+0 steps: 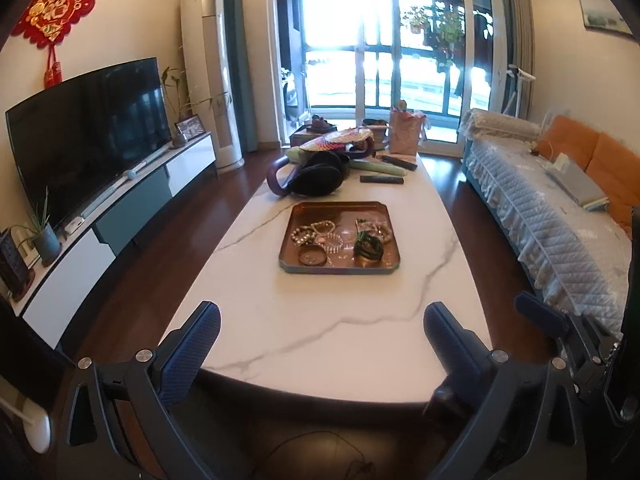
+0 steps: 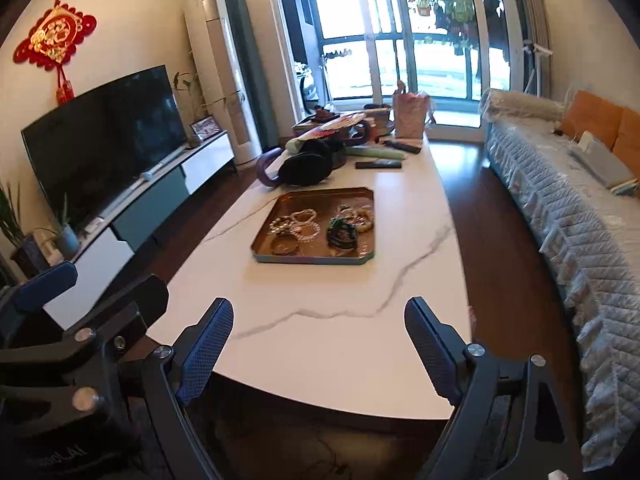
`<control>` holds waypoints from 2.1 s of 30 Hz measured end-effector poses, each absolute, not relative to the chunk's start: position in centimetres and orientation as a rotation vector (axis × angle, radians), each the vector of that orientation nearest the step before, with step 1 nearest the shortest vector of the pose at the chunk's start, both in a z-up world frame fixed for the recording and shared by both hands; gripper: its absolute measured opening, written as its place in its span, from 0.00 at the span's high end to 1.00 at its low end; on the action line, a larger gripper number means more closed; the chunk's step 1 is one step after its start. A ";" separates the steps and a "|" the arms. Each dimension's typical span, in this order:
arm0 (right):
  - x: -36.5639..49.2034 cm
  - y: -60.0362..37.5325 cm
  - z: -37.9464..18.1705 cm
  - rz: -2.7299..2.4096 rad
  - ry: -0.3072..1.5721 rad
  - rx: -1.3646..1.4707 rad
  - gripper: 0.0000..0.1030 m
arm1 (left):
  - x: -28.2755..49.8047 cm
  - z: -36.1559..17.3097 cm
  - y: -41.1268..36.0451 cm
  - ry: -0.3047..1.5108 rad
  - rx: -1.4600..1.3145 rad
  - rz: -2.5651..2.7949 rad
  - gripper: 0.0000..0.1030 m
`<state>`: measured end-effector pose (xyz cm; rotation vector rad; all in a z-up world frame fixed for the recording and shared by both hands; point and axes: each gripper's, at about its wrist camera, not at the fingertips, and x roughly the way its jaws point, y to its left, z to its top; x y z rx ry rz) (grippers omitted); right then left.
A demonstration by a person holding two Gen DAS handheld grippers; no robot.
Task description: Organize jewelry
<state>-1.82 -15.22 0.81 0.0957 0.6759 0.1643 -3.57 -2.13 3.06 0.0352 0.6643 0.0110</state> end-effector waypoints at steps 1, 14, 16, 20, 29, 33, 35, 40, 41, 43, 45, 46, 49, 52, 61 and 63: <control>-1.8 -15.2 0.7 0.167 0.680 0.095 0.17 | -3.4 3.0 -2.3 0.672 0.039 0.011 0.02; -1.1 -15.2 -0.3 0.163 0.703 0.090 0.17 | -2.7 1.8 -3.0 0.707 0.050 0.024 0.02; -1.0 -15.2 -0.5 0.167 0.707 0.091 0.17 | -2.6 1.6 -3.0 0.709 0.047 0.020 0.02; -0.8 -15.3 -0.9 0.163 0.705 0.093 0.17 | -2.3 1.5 -2.9 0.710 0.052 0.029 0.02; -0.5 -15.3 -1.1 0.176 0.717 0.099 0.17 | -1.8 1.2 -2.8 0.720 0.056 0.029 0.02; -0.5 -15.1 -1.2 0.184 0.715 0.100 0.17 | -1.8 1.2 -2.8 0.717 0.055 0.028 0.02; -0.5 -15.2 -1.2 0.184 0.716 0.100 0.17 | -1.8 1.1 -2.8 0.721 0.055 0.027 0.02; -0.6 -15.2 -1.2 0.185 0.720 0.101 0.17 | -1.8 1.1 -2.9 0.722 0.055 0.027 0.02; -0.6 -15.2 -1.3 0.186 0.721 0.101 0.17 | -1.8 1.1 -2.9 0.721 0.055 0.027 0.02; -0.6 -15.1 -1.4 0.187 0.723 0.099 0.17 | -1.9 0.9 -2.9 0.723 0.053 0.024 0.02; -0.6 -15.1 -1.4 0.188 0.723 0.097 0.17 | -1.8 0.9 -2.9 0.721 0.053 0.025 0.02; -0.7 -15.1 -1.4 0.191 0.721 0.096 0.17 | -1.9 0.8 -2.9 0.720 0.052 0.025 0.02; -0.6 -15.1 -1.5 0.193 0.725 0.096 0.17 | -1.8 0.8 -2.9 0.728 0.055 0.024 0.02; -0.6 -15.0 -1.5 0.194 0.729 0.097 0.17 | -1.9 0.7 -2.8 0.727 0.054 0.024 0.02; -0.5 -14.8 -1.6 0.194 0.731 0.097 0.17 | -1.8 0.7 -2.8 0.728 0.056 0.024 0.02; -0.5 -14.8 -1.6 0.196 0.732 0.099 0.17 | -1.9 0.6 -2.8 0.729 0.057 0.025 0.02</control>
